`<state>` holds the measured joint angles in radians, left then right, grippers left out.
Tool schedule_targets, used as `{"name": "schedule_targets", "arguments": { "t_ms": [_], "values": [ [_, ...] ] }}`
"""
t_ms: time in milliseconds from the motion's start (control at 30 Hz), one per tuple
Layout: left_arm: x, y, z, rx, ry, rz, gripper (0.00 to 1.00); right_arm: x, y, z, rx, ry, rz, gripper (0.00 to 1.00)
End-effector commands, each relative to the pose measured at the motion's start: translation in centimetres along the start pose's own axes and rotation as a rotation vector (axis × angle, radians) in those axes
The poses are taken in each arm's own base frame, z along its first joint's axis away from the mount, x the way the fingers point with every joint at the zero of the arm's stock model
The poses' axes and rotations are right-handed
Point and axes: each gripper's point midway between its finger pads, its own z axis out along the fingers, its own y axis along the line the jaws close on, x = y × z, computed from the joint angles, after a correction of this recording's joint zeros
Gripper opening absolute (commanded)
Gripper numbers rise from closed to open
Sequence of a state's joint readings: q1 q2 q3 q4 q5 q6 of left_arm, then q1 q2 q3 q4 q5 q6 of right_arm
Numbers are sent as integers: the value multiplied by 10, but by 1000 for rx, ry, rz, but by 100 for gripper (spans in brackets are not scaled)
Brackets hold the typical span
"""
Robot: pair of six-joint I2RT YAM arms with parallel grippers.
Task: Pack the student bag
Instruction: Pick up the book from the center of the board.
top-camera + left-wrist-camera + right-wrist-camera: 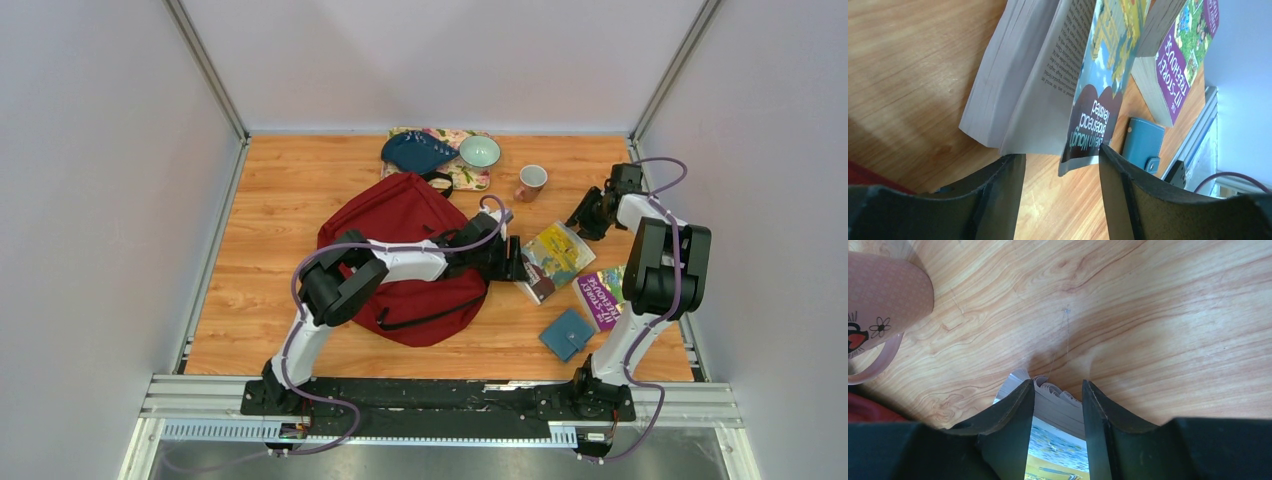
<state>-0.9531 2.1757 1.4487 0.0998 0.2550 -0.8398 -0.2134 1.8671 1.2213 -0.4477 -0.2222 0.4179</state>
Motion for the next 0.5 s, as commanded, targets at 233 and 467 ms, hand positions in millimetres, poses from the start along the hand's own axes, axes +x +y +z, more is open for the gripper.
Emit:
{"name": "schedule_targets", "arguments": {
  "t_ms": [233,467],
  "values": [
    [-91,-62,-39,180,-369,-20,64,48,11,-7,-53,168,-4,43],
    [-93,-61,-30,165,-351,-42,61,48,15,-11,-73,168,-2,41]
  ]
}}
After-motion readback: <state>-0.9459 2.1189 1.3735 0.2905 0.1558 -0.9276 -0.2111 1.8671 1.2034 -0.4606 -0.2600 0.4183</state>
